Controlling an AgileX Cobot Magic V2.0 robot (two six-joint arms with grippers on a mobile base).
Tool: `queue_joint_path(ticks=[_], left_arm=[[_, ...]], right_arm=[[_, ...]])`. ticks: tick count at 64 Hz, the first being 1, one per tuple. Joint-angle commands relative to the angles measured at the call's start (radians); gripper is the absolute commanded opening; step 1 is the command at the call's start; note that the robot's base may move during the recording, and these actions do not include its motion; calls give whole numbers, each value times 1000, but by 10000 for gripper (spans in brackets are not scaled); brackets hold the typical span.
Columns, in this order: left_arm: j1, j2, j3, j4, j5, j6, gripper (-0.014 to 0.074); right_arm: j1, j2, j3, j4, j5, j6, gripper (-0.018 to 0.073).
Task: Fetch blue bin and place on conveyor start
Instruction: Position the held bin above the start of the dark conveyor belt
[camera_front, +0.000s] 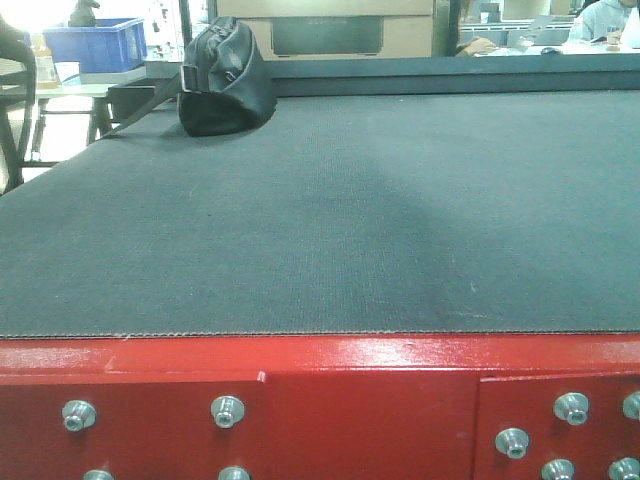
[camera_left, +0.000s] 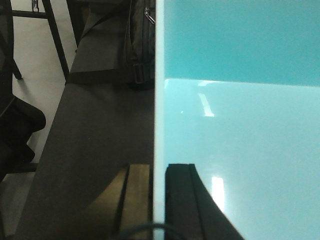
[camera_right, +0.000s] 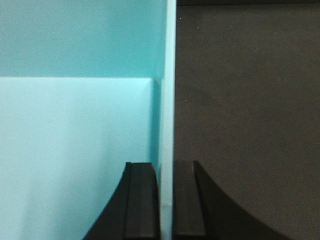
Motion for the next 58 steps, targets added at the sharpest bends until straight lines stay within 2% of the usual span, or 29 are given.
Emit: queue_joint_path(ticks=[1,58], left_arm=[[-7,-12,-13,27,-41,-1,-111],[-7,-12,-13,27,-41,-1,-111]], right_arm=[[-1,-14,-10,-21,-20,-11,-161],[-1,-14,-10,-21,-40,-11,-161]])
